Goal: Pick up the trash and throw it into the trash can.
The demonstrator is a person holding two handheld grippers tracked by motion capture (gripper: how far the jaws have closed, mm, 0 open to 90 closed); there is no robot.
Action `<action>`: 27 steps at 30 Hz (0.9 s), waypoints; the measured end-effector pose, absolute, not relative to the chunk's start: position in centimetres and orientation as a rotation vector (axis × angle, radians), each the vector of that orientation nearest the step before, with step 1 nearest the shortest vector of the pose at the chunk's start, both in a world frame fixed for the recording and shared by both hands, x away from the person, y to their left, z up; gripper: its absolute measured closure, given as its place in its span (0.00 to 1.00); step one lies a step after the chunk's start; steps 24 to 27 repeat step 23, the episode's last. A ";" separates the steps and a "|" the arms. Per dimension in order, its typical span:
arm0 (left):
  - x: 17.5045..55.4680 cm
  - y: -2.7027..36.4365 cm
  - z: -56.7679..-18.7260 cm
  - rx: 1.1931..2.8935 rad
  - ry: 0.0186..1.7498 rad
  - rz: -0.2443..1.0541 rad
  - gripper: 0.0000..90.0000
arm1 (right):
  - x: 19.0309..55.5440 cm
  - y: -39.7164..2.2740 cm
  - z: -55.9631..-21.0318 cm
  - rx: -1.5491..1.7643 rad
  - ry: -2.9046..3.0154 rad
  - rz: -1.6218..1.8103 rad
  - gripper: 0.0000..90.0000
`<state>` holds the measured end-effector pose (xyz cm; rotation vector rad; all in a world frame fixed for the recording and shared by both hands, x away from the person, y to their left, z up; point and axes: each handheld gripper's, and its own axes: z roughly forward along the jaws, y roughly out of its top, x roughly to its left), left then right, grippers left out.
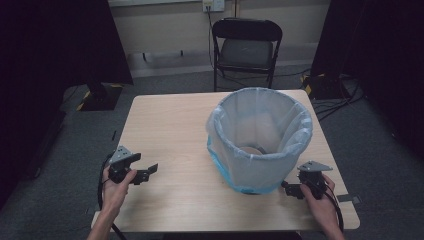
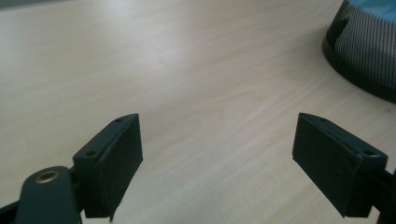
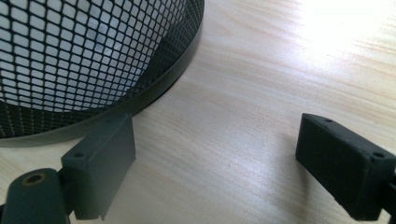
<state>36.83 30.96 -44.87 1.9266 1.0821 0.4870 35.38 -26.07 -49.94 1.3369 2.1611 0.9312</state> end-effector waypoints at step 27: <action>35.3 29.6 -50.1 2.075 1.138 0.504 0.17 | 35.4 -26.1 -49.9 1.335 2.161 0.931 0.12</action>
